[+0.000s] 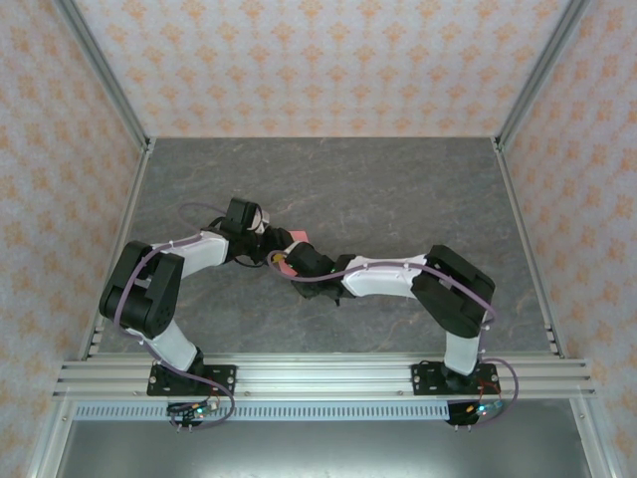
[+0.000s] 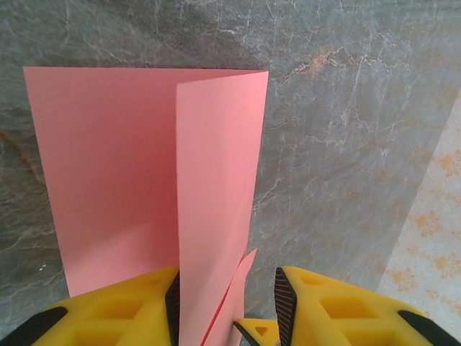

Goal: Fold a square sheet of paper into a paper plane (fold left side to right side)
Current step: Fourth fold the wing at the center of the table.

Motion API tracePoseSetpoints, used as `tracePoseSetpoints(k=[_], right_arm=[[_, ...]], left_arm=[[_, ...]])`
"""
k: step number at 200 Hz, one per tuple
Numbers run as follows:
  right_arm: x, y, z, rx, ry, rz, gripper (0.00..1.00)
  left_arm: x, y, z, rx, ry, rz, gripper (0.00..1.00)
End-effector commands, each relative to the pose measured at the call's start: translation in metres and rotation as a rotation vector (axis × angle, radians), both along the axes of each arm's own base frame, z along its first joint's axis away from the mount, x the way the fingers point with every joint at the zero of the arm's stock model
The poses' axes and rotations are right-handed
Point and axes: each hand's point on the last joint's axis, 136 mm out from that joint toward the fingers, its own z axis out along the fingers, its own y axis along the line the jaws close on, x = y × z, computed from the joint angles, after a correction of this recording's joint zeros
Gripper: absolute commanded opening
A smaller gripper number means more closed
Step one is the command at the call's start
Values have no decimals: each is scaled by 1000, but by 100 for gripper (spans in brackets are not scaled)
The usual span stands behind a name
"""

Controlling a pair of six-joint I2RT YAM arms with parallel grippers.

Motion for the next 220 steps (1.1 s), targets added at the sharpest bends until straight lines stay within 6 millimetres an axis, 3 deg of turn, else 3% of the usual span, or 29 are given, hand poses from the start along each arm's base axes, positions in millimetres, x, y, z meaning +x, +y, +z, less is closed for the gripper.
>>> tracePoseSetpoints(k=[1, 25, 95, 175, 220], right_arm=[[9, -4, 3, -45, -45, -23, 42], [11, -6, 1, -57, -49, -33, 38], [8, -6, -5, -77, -30, -15, 14], [2, -3, -4, -10, 76, -15, 7], [0, 0, 2, 94, 189, -12, 5]], left_arm=[[3, -3, 18, -3, -31, 1, 40], [4, -3, 20, -4, -35, 0, 41], [3, 6, 29, 12, -49, 11, 50], [-8, 42, 54, 83, -89, 39, 59], [-24, 41, 38, 69, -59, 31, 57]])
